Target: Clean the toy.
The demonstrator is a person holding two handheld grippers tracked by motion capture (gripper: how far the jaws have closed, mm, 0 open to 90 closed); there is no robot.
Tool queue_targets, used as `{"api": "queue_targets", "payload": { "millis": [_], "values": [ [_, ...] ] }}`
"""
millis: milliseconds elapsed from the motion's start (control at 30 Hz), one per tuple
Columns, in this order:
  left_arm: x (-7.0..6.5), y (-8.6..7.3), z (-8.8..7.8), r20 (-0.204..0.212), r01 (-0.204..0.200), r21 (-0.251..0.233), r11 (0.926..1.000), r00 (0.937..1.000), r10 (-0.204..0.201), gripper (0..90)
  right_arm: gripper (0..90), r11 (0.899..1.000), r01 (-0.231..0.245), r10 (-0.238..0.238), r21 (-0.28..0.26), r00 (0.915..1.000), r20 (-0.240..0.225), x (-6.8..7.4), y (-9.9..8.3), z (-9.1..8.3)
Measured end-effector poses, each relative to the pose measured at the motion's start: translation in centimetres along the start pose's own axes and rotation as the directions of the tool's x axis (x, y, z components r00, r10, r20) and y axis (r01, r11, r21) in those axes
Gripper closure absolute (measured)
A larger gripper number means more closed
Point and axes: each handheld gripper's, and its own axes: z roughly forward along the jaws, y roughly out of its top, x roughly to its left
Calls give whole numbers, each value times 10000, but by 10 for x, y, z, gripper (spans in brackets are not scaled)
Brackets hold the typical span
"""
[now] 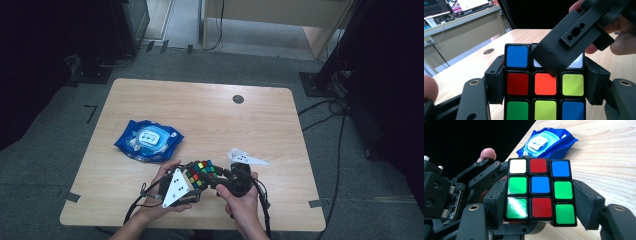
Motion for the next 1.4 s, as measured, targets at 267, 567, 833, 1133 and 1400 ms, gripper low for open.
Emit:
{"api": "queue_targets", "payload": {
  "millis": [267,567,833,1133,1400],
  "values": [
    [-2,-6,7,-228,-580,695,9959,9980,597,317,350,9999,133,-132,-48,9998,141,1,3,-4],
    [-2,-8,10,9,-640,1033,9926,9979,643,308,350,9998,71,-71,158,10000,-18,1,5,-6],
    [0,-4,5,42,-473,888,9949,9989,471,337,347,9988,471,-470,103,9988,-137,5,7,-8],
    [2,0,5,-86,65,796,9968,9999,-59,341,338,9965,646,-662,-533,9974,-295,6,4,-6],
    [5,1,3,-431,485,651,9967,9980,-458,340,342,9912,777,-798,-1074,9967,-150,10,-4,-1]
  ]
}}
